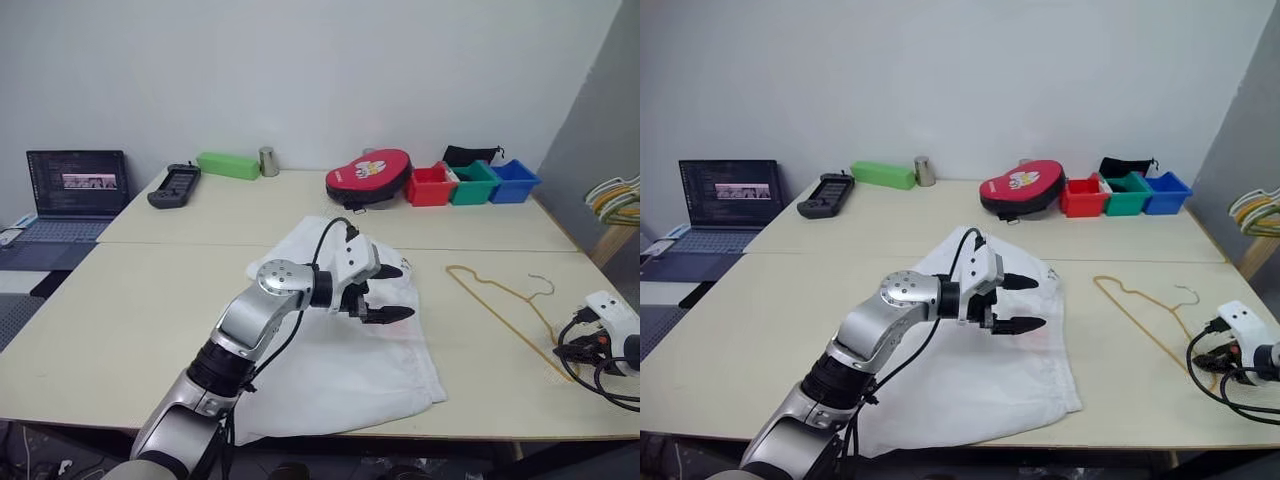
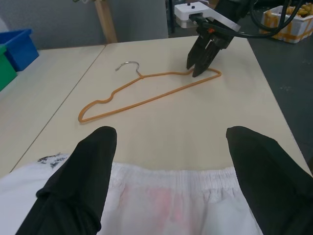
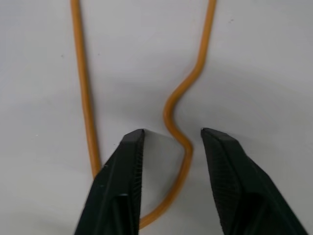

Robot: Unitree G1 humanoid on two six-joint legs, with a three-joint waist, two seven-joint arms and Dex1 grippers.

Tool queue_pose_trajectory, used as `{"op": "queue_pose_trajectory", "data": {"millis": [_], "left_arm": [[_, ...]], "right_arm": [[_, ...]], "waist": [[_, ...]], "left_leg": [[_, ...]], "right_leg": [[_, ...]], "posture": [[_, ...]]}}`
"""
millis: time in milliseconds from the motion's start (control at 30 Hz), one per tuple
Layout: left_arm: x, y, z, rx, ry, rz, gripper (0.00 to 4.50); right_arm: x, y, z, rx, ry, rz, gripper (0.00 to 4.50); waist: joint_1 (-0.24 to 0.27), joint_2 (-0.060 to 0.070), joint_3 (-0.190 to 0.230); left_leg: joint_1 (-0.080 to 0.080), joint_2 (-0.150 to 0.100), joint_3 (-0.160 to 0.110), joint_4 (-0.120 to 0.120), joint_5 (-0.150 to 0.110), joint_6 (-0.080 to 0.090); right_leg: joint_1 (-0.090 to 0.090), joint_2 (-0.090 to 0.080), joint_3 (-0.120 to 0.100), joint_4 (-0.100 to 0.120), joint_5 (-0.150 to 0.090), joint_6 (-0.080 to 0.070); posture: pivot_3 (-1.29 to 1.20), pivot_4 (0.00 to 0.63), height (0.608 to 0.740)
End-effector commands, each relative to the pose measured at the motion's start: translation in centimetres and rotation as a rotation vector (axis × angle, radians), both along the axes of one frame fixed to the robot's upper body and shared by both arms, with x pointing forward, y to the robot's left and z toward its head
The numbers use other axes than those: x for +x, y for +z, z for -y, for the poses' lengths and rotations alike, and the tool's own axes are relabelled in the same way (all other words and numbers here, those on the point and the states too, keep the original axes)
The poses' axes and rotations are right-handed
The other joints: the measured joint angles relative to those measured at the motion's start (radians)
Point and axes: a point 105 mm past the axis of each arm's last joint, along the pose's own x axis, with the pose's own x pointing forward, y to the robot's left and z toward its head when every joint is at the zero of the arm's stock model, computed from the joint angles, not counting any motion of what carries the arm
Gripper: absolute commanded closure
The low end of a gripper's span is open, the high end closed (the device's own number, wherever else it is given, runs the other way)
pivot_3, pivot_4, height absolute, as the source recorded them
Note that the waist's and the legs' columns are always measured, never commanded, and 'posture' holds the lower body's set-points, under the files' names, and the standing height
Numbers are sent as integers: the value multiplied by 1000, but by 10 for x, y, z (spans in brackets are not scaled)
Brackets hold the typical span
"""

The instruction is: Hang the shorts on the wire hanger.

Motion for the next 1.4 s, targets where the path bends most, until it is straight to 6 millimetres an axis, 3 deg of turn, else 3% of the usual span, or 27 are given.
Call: {"op": "queue_pose_trajectory", "data": {"millis": [33, 167, 300, 433, 567, 733, 833, 933, 1033, 1167, 1400], "left_arm": [[3, 12, 0, -13, -6, 53, 649], [5, 12, -1, -13, 0, 54, 649], [9, 14, -2, -16, 16, 61, 649], [42, 30, -20, -52, 156, 90, 649], [74, 52, -42, -101, 276, 100, 649], [102, 83, -75, -146, 366, 108, 649], [110, 98, -87, -171, 388, 112, 649], [114, 117, -106, -211, 372, 65, 485], [107, 114, -116, -208, 274, -37, 45], [105, 110, -128, -164, 221, -101, 45], [111, 114, -132, -40, 207, -29, 45]], "right_arm": [[-9, -3, 0, -20, 38, -35, 3638], [-10, -2, 0, -21, 39, -34, 4470], [0, 8, 2, -72, 70, 37, 4470], [53, 75, -21, -277, 222, 362, 4470], [74, 103, -59, -410, 409, 529, 4470], [82, 104, -114, -541, 692, 671, 4470], [84, 104, -124, -637, 793, 722, 4470], [95, 127, -130, -936, 952, 895, 4489], [98, 149, -140, -1118, 1067, 1072, 4500], [95, 165, -156, -1204, 1152, 1267, 4500], [83, 172, -174, -1231, 1254, 1441, 4500]], "waist": [[0, 0, 0], [0, 0, 0], [-1, 0, 0], [-8, 7, 6], [-30, 12, 8], [-30, 11, 9], [-26, 10, 10], [-15, 10, 10], [-4, 10, 10], [-2, 9, 10], [0, 6, 12]], "left_leg": [[0, 0, 0, 0, 0, 0], [0, 0, -1, 0, 0, 0], [0, 0, 0, 0, 0, 0], [0, 0, 0, 0, 0, 0], [-1, 0, 3, 0, 0, 0], [-1, 0, -1, -3, 0, 0], [-6, 0, 0, -2, 0, 0], [-16, -2, 0, 1, 1, -1], [-20, -3, 3, 1, 2, -4], [-20, -3, 2, -1, 3, -4], [-21, -3, 1, -1, 3, -5]], "right_leg": [[0, 0, 0, -1, 0, 0], [1, 0, 0, -4, 1, 2], [1, 0, 0, -5, 1, 2], [1, 0, 1, -5, 1, 3], [-1, 0, 2, -4, 0, 9], [-3, 1, 0, -5, -1, 7], [-9, 1, 0, -4, 2, 3], [-16, -1, 0, -5, 2, 4], [-23, -1, -1, -4, 3, 5], [-22, -1, -1, -4, 3, 4], [-22, -1, -1, -4, 3, 4]], "posture": [[181, 0, 740], [176, 0, 740], [177, 0, 740], [167, 0, 740], [163, 0, 740], [179, 0, 740], [195, 0, 740], [213, 0, 740], [218, 0, 740], [218, 0, 740], [205, 0, 740]]}}
